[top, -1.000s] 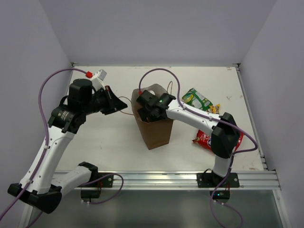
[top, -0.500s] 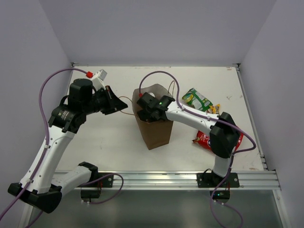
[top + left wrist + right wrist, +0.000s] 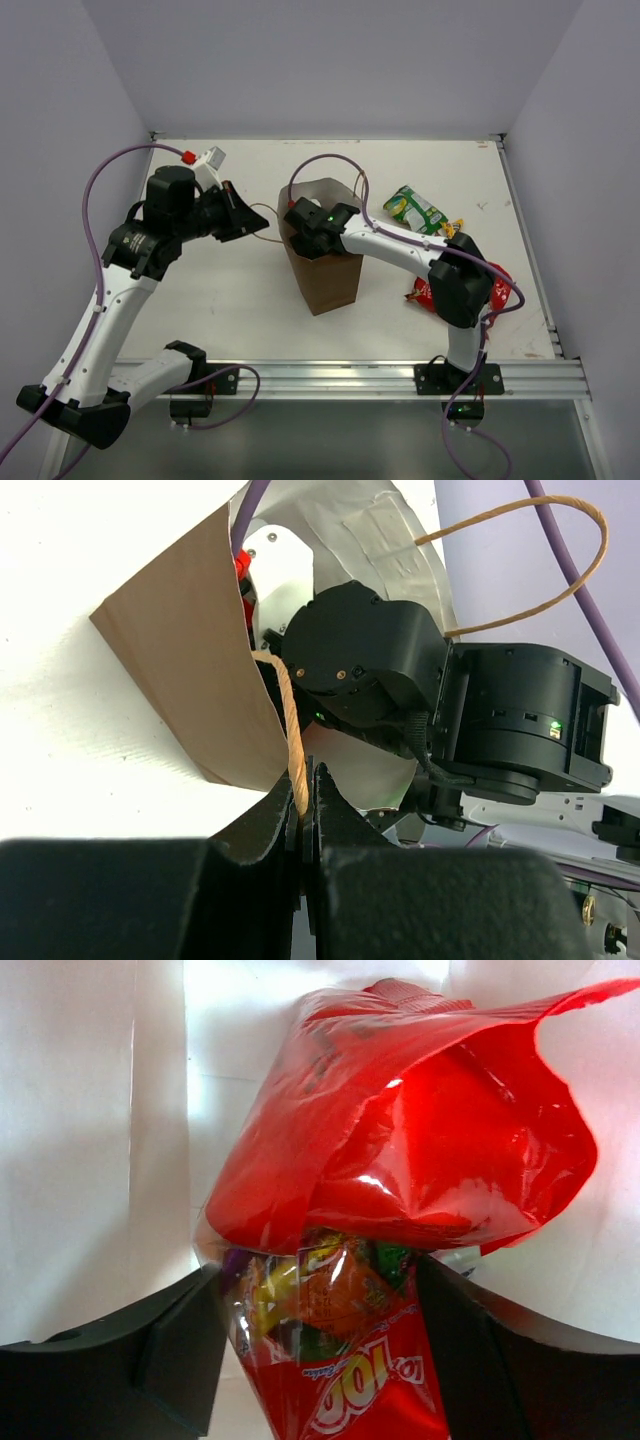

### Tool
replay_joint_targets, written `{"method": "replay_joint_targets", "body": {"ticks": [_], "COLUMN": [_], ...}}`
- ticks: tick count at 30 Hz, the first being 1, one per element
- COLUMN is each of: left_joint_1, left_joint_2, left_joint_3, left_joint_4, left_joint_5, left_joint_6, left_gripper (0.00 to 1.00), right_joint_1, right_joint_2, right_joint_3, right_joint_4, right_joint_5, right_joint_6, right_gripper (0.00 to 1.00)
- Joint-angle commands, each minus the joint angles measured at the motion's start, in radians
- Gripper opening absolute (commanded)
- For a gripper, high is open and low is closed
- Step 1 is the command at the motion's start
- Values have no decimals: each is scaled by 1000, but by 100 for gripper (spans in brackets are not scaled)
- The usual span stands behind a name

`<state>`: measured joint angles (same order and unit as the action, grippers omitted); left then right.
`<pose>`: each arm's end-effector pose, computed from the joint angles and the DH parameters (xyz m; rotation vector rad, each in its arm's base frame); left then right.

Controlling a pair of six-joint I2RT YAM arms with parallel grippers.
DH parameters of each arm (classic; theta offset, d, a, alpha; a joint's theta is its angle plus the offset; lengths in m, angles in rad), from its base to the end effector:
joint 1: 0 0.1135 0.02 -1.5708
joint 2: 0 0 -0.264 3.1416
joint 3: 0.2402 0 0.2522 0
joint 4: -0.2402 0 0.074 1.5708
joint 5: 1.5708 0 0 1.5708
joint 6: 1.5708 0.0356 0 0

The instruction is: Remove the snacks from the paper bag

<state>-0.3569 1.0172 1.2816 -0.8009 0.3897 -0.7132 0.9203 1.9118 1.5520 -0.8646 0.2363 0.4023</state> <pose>0.1769 -0.0804 0.4053 -0.1487 2.2379 -1.0248 0.2462 0.3097 0.2300 -0.6432 2.6486 0.0375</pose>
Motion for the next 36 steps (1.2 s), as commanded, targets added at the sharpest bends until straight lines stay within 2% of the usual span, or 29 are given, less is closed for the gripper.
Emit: {"method": "replay_joint_targets", "body": {"ticks": [1, 7, 8, 12, 13, 16, 20, 36], "left_joint_1": [-2, -2, -2, -2, -2, -2, -2, -2], "left_joint_2": [-9, -5, -5, -5, -5, -9, -12, -16], "left_joint_3": [-4, -7, -8, -11, -11, -18, -31, -68], "left_joint_4": [32, 39, 42, 42, 42, 39, 42, 55], "left_joint_5": [12, 15, 17, 15, 14, 11, 9, -5], "left_joint_6": [23, 23, 23, 23, 23, 24, 26, 24], "left_gripper": [1, 1, 1, 1, 1, 1, 1, 1], "right_joint_1": [-11, -11, -11, -11, -11, -9, -8, 17], "right_joint_2": [20, 0, -3, -34, -37, -54, -82, -218], "right_joint_3": [-7, -43, -46, -59, -61, -46, -14, 164], "right_joint_4": [13, 30, 30, 41, 42, 32, 7, -99], "right_joint_5": [-29, -26, -23, -17, -15, -14, -3, 6], "right_joint_6": [6, 9, 10, 15, 15, 18, 21, 36], "right_gripper": [70, 47, 39, 23, 14, 6, 0, 0]}}
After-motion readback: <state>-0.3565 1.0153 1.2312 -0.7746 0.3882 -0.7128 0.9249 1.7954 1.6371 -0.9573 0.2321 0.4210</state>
